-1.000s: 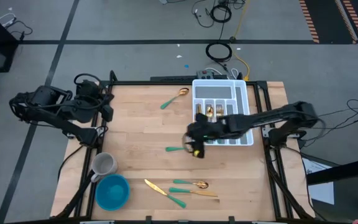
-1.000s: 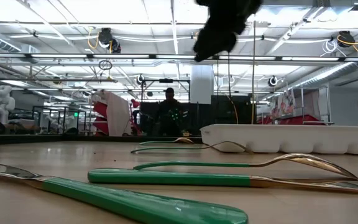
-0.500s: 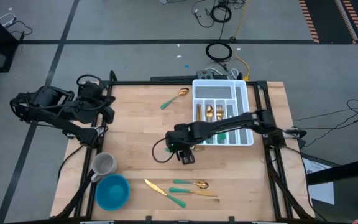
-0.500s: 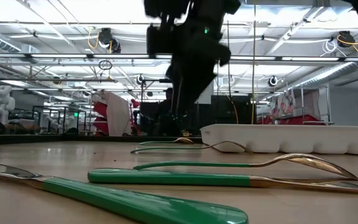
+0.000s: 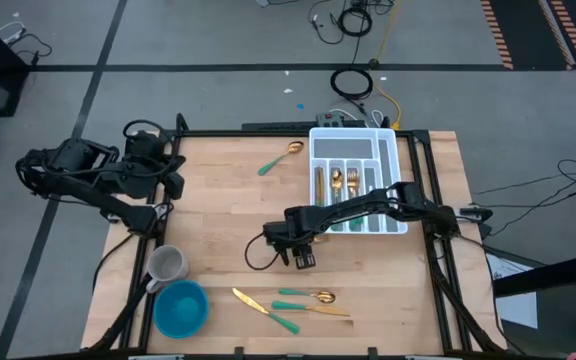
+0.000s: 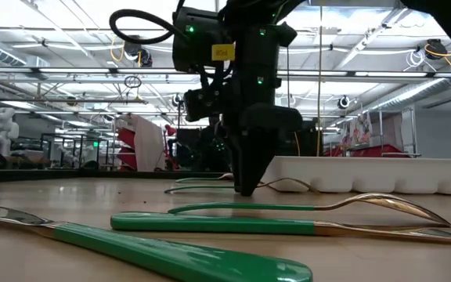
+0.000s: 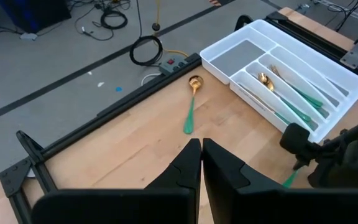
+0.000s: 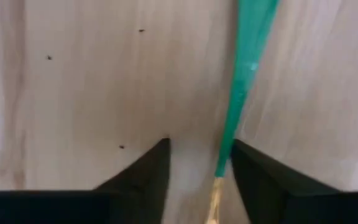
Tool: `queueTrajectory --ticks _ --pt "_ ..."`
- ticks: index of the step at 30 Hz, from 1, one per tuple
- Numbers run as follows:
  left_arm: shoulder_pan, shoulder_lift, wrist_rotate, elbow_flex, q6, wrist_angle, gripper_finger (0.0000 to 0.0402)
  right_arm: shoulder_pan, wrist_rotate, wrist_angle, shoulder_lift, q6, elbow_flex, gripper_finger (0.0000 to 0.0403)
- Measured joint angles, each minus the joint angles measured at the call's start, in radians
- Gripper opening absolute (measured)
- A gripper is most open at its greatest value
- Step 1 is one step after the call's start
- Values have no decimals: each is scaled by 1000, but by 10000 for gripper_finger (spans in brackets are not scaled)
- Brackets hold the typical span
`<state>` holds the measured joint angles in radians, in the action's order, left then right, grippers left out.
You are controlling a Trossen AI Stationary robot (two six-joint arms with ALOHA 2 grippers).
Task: Sort silverware
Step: Put the green fork into the white cutlery tray
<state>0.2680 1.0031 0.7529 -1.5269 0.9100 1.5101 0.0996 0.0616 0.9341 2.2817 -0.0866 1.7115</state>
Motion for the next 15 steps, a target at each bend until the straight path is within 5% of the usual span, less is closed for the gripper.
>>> queueTrajectory --ticks 5,15 --pt "0 0 -1 0 -1 4 25 13 -15 -1 7 4 0 22" --pt "0 0 -1 0 -2 24 25 20 10 96 32 -59 221 2"
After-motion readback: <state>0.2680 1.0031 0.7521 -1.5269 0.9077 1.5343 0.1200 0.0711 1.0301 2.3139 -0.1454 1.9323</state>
